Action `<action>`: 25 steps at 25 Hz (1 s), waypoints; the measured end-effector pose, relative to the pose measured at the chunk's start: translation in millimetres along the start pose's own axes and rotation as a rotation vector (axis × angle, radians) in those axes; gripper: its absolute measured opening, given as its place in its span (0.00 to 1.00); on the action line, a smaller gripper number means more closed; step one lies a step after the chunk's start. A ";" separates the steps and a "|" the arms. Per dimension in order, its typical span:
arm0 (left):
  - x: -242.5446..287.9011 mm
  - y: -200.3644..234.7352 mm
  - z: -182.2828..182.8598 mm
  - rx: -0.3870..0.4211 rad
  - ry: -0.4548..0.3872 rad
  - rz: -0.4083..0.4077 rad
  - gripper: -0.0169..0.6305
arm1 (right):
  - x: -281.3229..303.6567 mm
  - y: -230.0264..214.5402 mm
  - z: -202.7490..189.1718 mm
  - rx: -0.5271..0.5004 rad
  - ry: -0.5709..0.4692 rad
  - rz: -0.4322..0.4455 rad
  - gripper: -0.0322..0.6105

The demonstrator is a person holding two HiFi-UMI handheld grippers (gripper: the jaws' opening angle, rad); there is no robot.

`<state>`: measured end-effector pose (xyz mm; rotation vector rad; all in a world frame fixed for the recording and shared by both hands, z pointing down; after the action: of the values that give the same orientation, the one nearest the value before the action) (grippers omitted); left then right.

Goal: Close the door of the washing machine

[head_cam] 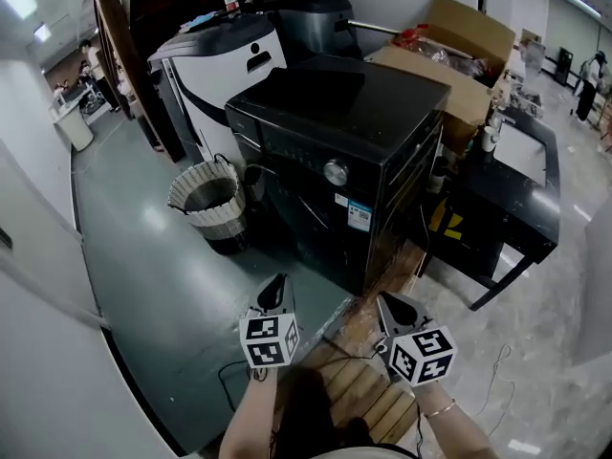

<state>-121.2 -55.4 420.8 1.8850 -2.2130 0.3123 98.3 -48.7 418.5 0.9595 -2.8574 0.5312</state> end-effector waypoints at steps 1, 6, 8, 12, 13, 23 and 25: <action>-9.4 3.2 -0.1 -0.009 -0.005 0.012 0.09 | -2.9 2.9 0.8 -0.004 -0.002 0.006 0.06; -54.3 15.4 -5.1 -0.045 -0.022 0.065 0.09 | -15.4 18.3 0.4 -0.023 -0.008 0.039 0.06; -69.7 19.4 -8.6 -0.051 -0.024 0.083 0.09 | -18.8 25.6 -1.6 -0.033 0.000 0.050 0.06; -95.4 25.1 -14.3 -0.053 -0.026 0.112 0.09 | -25.8 37.7 -3.1 -0.055 0.002 0.068 0.06; -101.0 26.0 -14.7 -0.055 -0.027 0.119 0.09 | -28.0 39.8 -2.5 -0.060 0.001 0.070 0.06; -134.6 32.1 -17.6 -0.070 -0.032 0.161 0.09 | -40.8 54.0 2.3 -0.080 -0.014 0.089 0.06; -138.6 31.3 -17.7 -0.077 -0.036 0.161 0.09 | -42.5 55.8 2.7 -0.083 -0.018 0.091 0.06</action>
<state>-130.2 85.2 395.5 1.6909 -2.3696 0.2173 99.0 16.1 391.4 0.8297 -2.9247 0.4097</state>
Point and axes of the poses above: the fingertips, and each gripper's own axes: x forward along the fingers, y to its left, z out of its top, the point moved 3 cm from there along -x, backward along the fingers, and after that the axes turned 12 degrees about z, right-handed, at the moved point
